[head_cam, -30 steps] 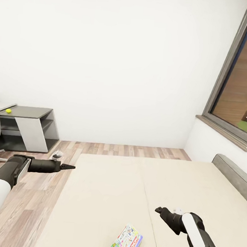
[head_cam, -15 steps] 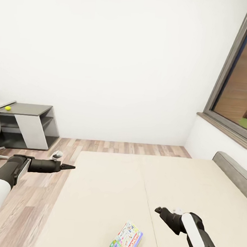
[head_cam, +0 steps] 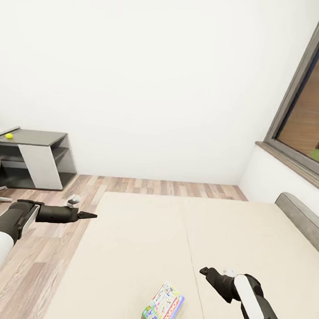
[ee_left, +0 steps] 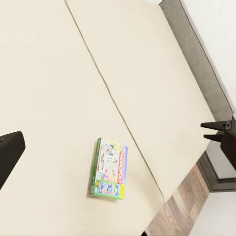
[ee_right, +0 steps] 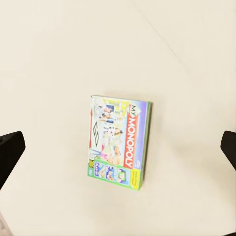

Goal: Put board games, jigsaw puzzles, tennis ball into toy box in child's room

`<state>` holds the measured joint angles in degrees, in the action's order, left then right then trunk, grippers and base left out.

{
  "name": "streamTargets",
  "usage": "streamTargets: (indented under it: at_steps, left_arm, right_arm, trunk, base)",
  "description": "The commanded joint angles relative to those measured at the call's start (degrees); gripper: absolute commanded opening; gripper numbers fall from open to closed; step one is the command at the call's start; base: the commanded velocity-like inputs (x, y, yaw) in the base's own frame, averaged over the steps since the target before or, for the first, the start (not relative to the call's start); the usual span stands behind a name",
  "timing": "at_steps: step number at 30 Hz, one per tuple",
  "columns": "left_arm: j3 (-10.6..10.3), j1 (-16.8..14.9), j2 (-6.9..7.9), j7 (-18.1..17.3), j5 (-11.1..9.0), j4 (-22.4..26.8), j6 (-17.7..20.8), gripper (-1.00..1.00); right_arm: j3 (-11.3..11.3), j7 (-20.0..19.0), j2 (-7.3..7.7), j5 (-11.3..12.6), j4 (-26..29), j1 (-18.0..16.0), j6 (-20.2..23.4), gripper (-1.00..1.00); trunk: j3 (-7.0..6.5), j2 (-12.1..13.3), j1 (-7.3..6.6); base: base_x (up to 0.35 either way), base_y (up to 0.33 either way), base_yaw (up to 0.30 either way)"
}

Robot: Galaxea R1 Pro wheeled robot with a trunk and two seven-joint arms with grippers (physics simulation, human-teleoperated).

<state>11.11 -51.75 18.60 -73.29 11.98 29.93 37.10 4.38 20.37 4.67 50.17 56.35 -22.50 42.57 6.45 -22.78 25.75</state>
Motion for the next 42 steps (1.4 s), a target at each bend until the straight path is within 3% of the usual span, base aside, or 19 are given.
streamTargets:
  at_steps: [1, 5, 9, 15, 26, 42]
  left_arm:
    - [0.39, -0.08, -0.03, -0.47, 0.59, 0.04, 0.6, 1.0]
    - [0.4, -0.06, -0.01, -0.5, 0.59, 0.04, 0.6, 1.0]
    - [0.4, -0.05, 0.02, -0.47, 0.64, 0.04, 0.6, 1.0]
    - [0.41, -0.07, 0.12, -0.45, 0.67, 0.04, 0.6, 1.0]
    - [0.73, -0.1, 0.83, -0.48, 0.63, 0.1, 0.69, 1.0]
    - [0.81, -0.51, 3.47, -1.32, 0.59, 3.13, 0.93, 1.0]
  right_arm:
    - [0.02, 0.54, 0.0, 0.62, 0.08, -0.09, 0.16, 1.0]
    - [0.0, 0.55, 0.0, 0.74, 0.08, -0.79, 0.38, 1.0]
    - [-0.18, 0.59, -0.23, 0.8, -1.69, -3.6, 0.63, 1.0]
    - [-0.29, 0.55, -2.03, 0.65, -5.97, -7.65, 0.77, 1.0]
    - [-3.32, 0.76, -2.86, 0.26, -7.68, -8.23, 0.27, 1.0]
    - [-3.59, 0.96, -1.96, 0.19, -8.07, -8.34, 0.26, 1.0]
  trunk:
    - [0.23, -0.14, 0.03]
    - [0.61, -0.14, 0.03]
    - [0.99, -0.14, 0.03]
    - [1.55, -0.14, 0.03]
    - [2.6, -0.14, 0.03]
    - [4.12, -0.14, 0.03]
  base:
    - [0.0, 0.0, 0.0]
    - [0.0, 0.0, 0.0]
    - [0.0, 0.0, 0.0]
    - [0.0, 0.0, 0.0]
    - [0.0, 0.0, 0.0]
    - [0.0, 0.0, 0.0]
